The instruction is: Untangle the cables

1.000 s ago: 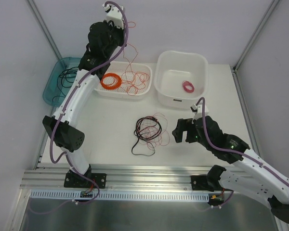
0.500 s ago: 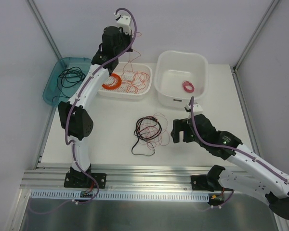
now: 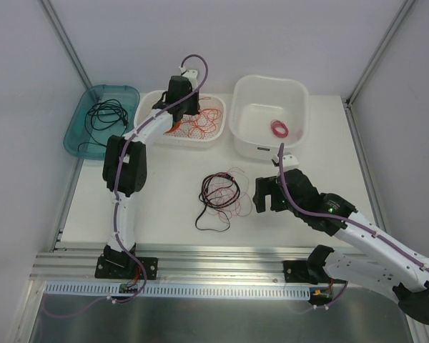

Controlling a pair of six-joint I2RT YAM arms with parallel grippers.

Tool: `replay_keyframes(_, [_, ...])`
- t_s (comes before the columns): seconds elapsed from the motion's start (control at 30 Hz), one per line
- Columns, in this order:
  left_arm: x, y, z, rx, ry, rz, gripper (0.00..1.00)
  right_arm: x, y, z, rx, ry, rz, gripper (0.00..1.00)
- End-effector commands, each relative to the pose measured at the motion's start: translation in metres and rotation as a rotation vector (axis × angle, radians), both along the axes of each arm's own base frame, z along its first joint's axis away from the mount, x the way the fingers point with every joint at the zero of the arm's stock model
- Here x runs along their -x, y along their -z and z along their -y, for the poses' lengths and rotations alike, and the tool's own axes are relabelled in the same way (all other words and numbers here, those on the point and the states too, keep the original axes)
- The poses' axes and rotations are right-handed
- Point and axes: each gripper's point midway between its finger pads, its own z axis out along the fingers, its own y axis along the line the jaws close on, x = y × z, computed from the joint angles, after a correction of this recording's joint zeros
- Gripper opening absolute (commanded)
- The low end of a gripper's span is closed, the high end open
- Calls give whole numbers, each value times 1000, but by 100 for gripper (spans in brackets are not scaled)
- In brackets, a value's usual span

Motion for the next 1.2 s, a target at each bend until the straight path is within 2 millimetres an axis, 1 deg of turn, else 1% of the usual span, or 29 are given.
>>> replay_keyframes(0.0, [2, 13, 0, 92, 9, -50, 0, -3, -5, 4, 4, 19, 27, 99])
replay_keyframes(0.13, [11, 23, -1, 117, 18, -97, 0, -2, -7, 6, -9, 30, 30, 99])
replay_keyframes(0.23, [21, 22, -2, 123, 27, -130, 7, -2, -8, 7, -13, 39, 31, 99])
replay_keyframes(0.27, [25, 21, 0, 128, 39, -142, 12, -2, -8, 8, -15, 41, 30, 98])
replay_keyframes(0.3, [29, 9, 0, 138, 46, -132, 24, -2, -7, 10, -12, 47, 30, 98])
replay_keyframes(0.37, [39, 3, 1, 153, 62, -141, 42, -1, -7, 12, -12, 52, 33, 98])
replay_keyframes(0.4, [45, -16, 1, 169, 69, -117, 56, 0, -7, 14, -11, 57, 36, 98])
replay_keyframes(0.43, [53, -15, 0, 174, 68, -130, 63, 0, -8, 16, -18, 63, 41, 98])
replay_keyframes(0.47, [58, -21, -2, 180, 67, -126, 68, 1, -9, 17, -19, 64, 45, 98])
replay_keyframes(0.5, [66, -44, -3, 191, 69, -92, 75, 1, -9, 19, -19, 71, 48, 98])
replay_keyframes(0.53, [74, -42, -6, 193, 64, -104, 85, 2, -10, 20, -25, 71, 52, 98])
replay_keyframes(0.57, [80, -50, -7, 200, 64, -96, 91, 2, -11, 21, -28, 74, 55, 98])
replay_keyframes(0.6, [91, -75, -9, 223, 66, -60, 95, 3, -12, 21, -29, 73, 55, 98])
replay_keyframes(0.63, [101, -74, -10, 234, 63, -75, 99, 3, -12, 21, -30, 72, 54, 98])
replay_keyframes(0.67, [110, -82, -12, 252, 58, -75, 99, 3, -13, 19, -37, 71, 56, 98])
replay_keyframes(0.73, [138, -95, -12, 320, 53, -107, 99, 3, -14, 17, -47, 67, 51, 98])
replay_keyframes(0.77, [153, -111, -12, 351, 62, -94, 99, 2, -15, 15, -56, 71, 49, 98])
replay_keyframes(0.8, [168, -98, -11, 375, 53, -148, 99, 2, -14, 12, -63, 68, 42, 98])
replay_keyframes(0.83, [181, -96, -9, 387, 66, -166, 99, 1, -14, 11, -66, 69, 39, 98])
replay_keyframes(0.87, [196, -107, -8, 397, 81, -146, 99, 1, -12, 7, -71, 66, 24, 97])
replay_keyframes(0.9, [215, -87, -2, 383, 93, -195, 99, 1, -10, 4, -73, 61, 15, 97])
replay_keyframes(0.93, [226, -82, -1, 375, 93, -204, 99, 1, -8, 1, -76, 57, 6, 97])
replay_keyframes(0.97, [241, -90, -1, 384, 106, -182, 99, -1, -5, -3, -80, 59, -6, 96])
replay_keyframes(1.0, [257, -67, 2, 371, 109, -232, 99, -1, -2, -7, -78, 50, -20, 96])
replay_keyframes(1.03, [274, -62, 11, 364, 138, -249, 99, -1, 0, -10, -79, 46, -30, 94])
replay_keyframes(1.07, [287, -63, 11, 365, 141, -239, 99, -2, 2, -14, -83, 40, -39, 93])
replay_keyframes(1.1, [303, -41, 12, 354, 141, -289, 99, -4, 10, -17, -65, 45, -60, 92])
replay_keyframes(1.13, [319, -34, 21, 345, 171, -307, 99, -5, 14, -17, -57, 52, -69, 89])
replay_keyframes(1.17, [329, -32, 19, 348, 169, -308, 99, -8, 17, -19, -57, 64, -70, 86])
